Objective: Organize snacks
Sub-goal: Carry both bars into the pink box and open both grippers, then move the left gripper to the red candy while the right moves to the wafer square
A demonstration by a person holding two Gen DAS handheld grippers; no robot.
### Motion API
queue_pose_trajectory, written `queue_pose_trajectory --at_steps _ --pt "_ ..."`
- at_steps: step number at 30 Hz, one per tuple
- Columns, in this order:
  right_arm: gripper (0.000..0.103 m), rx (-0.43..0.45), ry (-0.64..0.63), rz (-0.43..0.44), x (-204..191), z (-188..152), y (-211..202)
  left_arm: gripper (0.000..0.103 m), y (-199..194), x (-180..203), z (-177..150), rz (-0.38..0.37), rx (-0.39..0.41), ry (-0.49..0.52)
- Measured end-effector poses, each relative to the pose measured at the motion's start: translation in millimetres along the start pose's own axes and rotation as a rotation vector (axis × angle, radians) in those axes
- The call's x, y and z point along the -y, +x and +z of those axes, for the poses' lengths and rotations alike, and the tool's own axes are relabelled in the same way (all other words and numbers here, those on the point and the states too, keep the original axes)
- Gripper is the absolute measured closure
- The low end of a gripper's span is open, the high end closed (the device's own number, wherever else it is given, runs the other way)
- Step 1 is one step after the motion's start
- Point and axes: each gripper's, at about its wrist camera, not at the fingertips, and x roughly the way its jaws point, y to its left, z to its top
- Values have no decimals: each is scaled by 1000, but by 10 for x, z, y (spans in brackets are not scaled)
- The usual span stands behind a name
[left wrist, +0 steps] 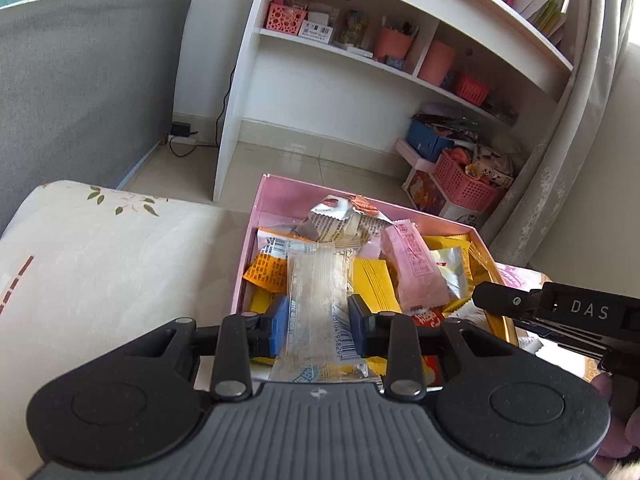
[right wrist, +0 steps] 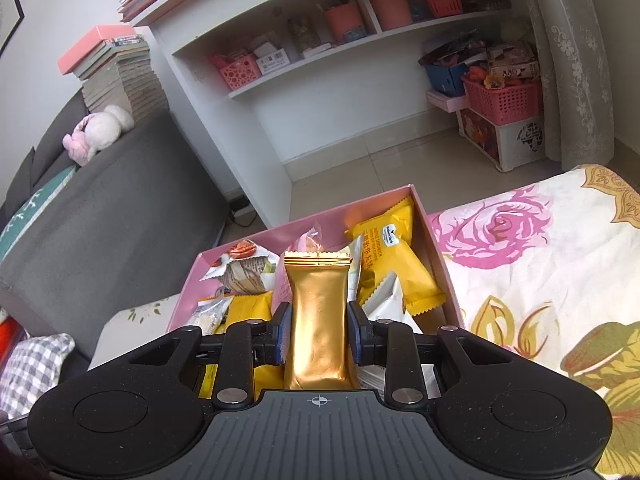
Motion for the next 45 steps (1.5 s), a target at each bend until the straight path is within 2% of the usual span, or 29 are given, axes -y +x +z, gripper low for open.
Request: queue_pose_trajectory --at_steps 8,9,12,13,16,23,25,27,29,33,39,45 --pt "75 19 -10 16 -15 -23 97 74 89 59 -38 23 12 50" --pt "72 18 -16 18 -22 -28 100 74 101 64 -36 24 9 58" --pt "70 11 -18 25 -31 -24 91 72 75 69 -26 20 12 63" --pt "70 10 -17 30 -29 -19 81 69 60 77 -21 20 14 69" --pt "61 9 -27 35 -38 9 14 58 7 122 -10 26 27 110" --pt "34 31 -88 23 7 170 -370 25 -213 127 34 31 21 170" --pt "32 32 -76 16 73 194 -482 19 -278 100 57 27 11 176" --pt "27 24 -60 17 129 203 -561 13 -358 64 74 35 11 176" --pt "24 12 -53 5 165 192 -632 3 -432 24 86 55 18 178" --pt "14 8 -60 -24 199 102 -769 0 -575 -84 68 114 9 195" --pt "10 -10 -82 -70 199 -77 -906 0 -764 -251 -20 185 -19 185" --pt "4 -8 -89 -107 217 -303 -1000 0 -854 -308 -229 225 -22 176"
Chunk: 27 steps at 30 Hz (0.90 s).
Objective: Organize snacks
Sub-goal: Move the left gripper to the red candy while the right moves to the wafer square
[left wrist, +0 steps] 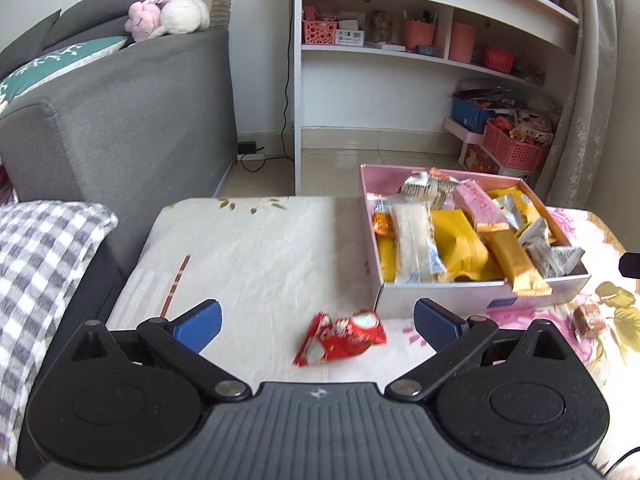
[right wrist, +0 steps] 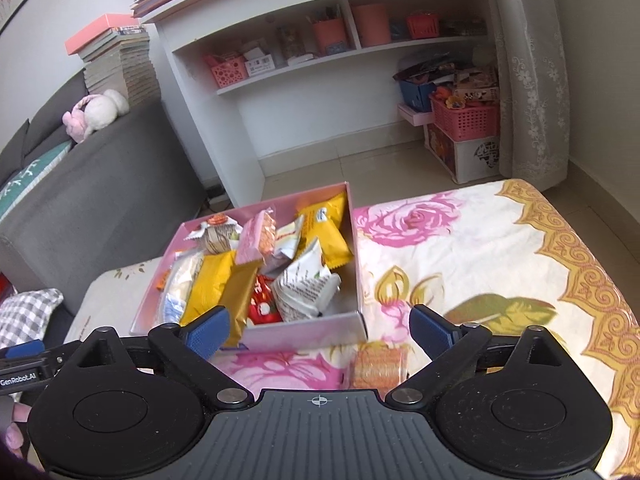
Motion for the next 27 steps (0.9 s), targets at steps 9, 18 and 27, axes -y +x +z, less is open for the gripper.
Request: queue_pose_trajectory --at_steps 9,18,27 --pt "4 24 -42 -78 173 -383 2 0 70 -101 -344 -32 77 -43" --pt "4 12 -79 -139 406 -549 59 0 215 -40 -558 -81 39 68" --pt "3 -78 -146 -126 328 -691 347 0 405 -44 -643 -71 -4 64"
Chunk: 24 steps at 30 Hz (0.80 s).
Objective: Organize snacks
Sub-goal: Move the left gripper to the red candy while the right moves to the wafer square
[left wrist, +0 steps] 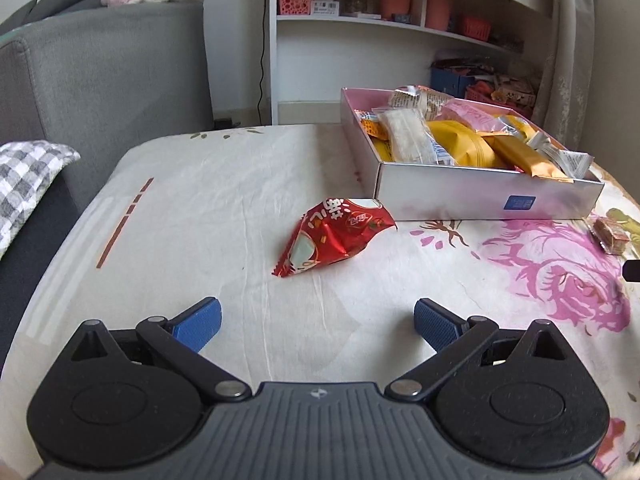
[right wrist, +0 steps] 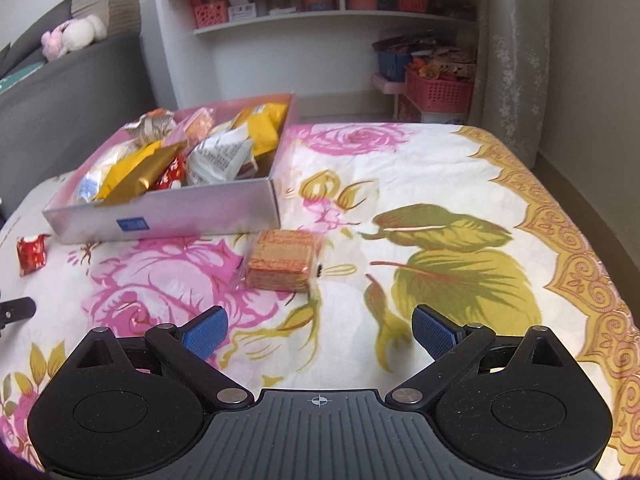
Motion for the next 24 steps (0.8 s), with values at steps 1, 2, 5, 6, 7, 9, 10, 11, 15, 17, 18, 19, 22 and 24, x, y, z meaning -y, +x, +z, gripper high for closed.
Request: queue_pose_trajectory --at_steps 1,2,5,6,7,9,10,11,15,17,18,19,22,24 --pt "3 -6 -5 3 -22 4 33 0 0 9 -1 -1 7 7" --pt "3 -11 -8 5 -38 6 60 0 7 11 3 -4 11 7" --pt "0 -2 -38 -4 -105 18 134 0 42 10 34 -2 17 5" --pt "0 7 -45 -3 -119 24 150 0 58 5 51 1 17 2" --pt "0 12 -45 1 -126 33 167 0 76 7 66 4 17 -2" --pt "0 16 -43 1 -137 64 198 0 119 8 105 7 17 -2" --pt "0 18 -43 1 -139 78 212 0 141 5 125 10 18 -6" --pt "0 20 -43 1 -140 89 224 0 159 2 143 15 18 -11" --pt "0 29 -39 -2 -150 131 272 0 214 -2 210 41 15 -43" --pt "0 35 -35 -6 -157 148 297 2 218 5 234 49 18 -53" --pt "0 38 -34 -8 -161 155 308 4 212 11 240 49 23 -55" --pt "0 40 -33 -9 -164 164 318 9 208 16 244 46 25 -55" --pt "0 43 -32 -10 -169 184 344 24 199 45 260 48 32 -37" --pt "0 43 -33 -8 -168 199 357 31 188 64 270 43 37 -24"
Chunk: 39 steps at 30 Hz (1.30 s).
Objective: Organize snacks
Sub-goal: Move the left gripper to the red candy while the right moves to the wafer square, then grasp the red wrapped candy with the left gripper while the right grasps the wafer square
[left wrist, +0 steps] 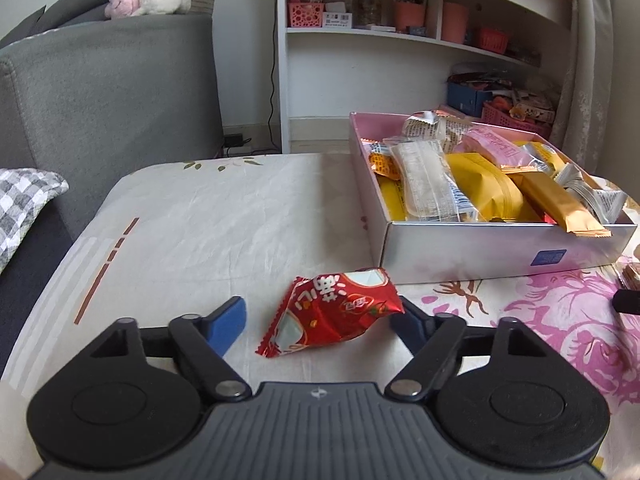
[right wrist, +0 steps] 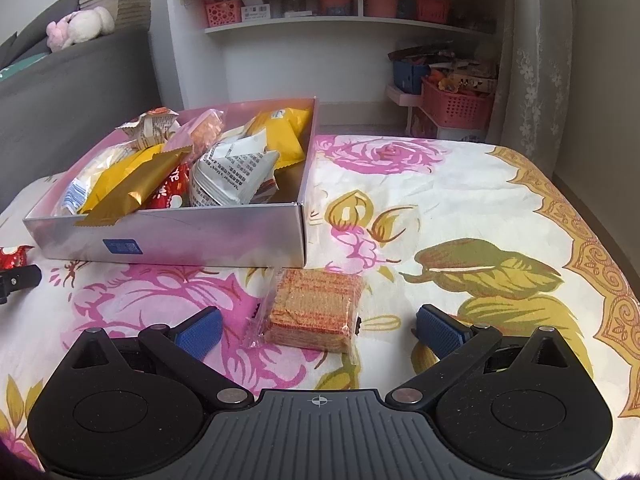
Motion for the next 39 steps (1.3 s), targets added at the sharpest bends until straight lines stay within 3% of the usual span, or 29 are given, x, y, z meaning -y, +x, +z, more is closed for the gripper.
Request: queue_pose_trajectory --at_steps 7,12,19,25,27,30,39 --pt "0 -4 13 -8 18 36 30 62 -29 24 38 -19 -7 6" --pt "1 -8 6 -16 16 39 25 68 -40 30 69 -14 -18 -5" --pt "10 -13 18 -21 33 64 -6 69 -51 47 96 -31 -38 -18" --pt "36 -10 4 -4 38 78 -50 70 -74 79 112 -44 -39 -1" --pt "51 -8 -6 9 29 81 -72 70 -87 87 118 -45 -38 8" --pt "61 -14 -4 18 38 91 -89 70 -105 90 127 -50 -34 9" --pt "62 -26 11 26 59 140 -145 70 -171 101 132 -60 -36 14"
